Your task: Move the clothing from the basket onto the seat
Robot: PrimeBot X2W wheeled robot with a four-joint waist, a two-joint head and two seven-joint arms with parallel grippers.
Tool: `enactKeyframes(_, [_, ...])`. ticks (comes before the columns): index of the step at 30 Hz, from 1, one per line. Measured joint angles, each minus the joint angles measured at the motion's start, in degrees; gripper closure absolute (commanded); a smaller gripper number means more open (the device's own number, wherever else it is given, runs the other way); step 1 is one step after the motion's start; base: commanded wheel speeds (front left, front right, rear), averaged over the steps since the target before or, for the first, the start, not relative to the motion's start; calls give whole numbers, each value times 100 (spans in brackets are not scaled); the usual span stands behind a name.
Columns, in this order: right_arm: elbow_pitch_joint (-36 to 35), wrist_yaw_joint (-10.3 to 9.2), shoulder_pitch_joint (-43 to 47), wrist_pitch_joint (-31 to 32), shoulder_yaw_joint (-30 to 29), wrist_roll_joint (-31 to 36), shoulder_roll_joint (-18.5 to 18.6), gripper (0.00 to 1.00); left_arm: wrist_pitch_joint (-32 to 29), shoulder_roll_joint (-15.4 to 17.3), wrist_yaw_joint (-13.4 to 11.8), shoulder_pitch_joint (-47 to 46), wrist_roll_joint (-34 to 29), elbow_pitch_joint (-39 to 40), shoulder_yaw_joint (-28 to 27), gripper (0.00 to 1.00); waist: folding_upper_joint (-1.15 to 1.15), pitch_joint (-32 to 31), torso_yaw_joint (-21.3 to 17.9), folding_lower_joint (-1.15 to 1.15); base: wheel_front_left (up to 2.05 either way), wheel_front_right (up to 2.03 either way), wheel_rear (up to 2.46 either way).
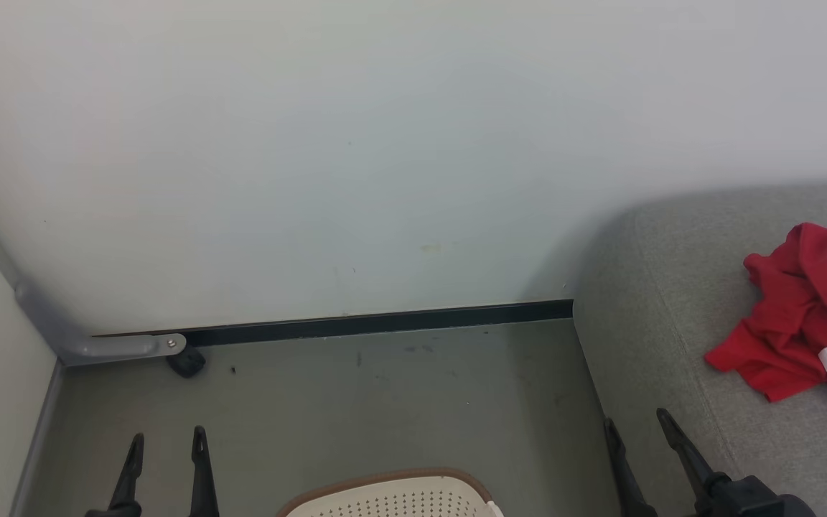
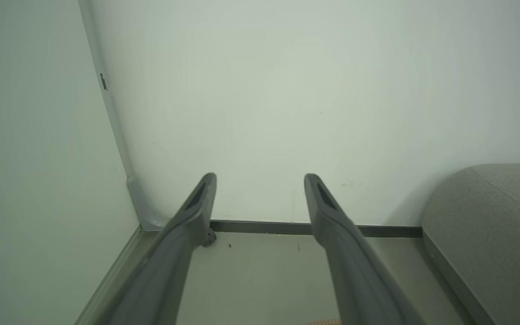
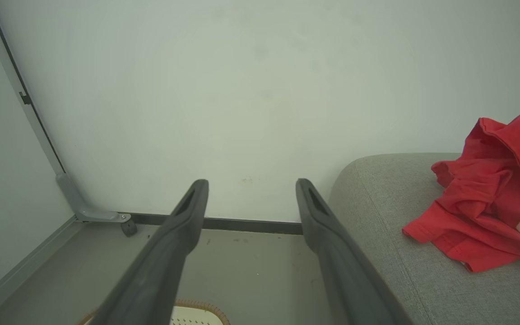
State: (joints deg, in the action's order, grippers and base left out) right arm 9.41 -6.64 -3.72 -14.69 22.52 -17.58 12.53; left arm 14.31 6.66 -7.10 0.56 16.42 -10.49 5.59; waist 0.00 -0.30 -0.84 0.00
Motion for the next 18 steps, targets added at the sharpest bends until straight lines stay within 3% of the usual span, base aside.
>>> enactKeyframes(18, [-29,-42,81,0,-138,100,-101,0,-124,-68,0,0,-198,21,-116,0,1,70,-21,0,0,0,0])
